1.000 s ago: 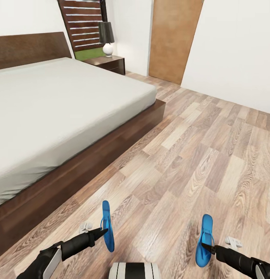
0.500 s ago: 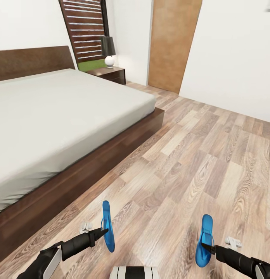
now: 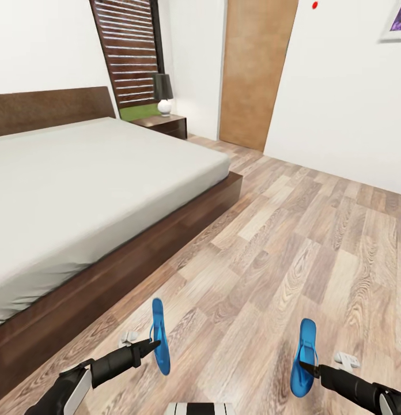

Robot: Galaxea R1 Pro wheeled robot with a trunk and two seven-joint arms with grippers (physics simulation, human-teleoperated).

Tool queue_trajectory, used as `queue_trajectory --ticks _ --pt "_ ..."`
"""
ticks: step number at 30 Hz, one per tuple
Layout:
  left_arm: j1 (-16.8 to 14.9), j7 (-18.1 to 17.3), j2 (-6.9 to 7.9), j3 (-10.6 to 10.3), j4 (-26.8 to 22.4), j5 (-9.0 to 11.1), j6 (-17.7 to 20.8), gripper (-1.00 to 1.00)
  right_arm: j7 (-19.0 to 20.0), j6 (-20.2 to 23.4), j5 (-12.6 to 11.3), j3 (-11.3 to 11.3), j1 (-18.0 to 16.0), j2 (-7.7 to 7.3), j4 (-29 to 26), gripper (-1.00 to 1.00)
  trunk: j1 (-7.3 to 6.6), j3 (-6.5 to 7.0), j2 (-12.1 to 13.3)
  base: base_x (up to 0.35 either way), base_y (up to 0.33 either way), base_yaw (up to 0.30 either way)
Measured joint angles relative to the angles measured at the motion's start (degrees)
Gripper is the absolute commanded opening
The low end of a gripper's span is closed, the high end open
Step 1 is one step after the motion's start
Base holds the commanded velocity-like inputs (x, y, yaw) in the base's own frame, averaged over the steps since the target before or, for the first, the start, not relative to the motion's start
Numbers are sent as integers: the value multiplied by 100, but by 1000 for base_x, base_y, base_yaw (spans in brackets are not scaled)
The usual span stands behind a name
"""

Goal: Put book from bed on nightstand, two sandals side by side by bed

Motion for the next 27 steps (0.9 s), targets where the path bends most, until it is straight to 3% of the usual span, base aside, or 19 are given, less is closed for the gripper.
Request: queue_trajectory --ticks 27 --pt "0 -9 1 0 0 9 2 -100 -22 0 8 0 5 8 0 -100 -70 599 36 0 0 0"
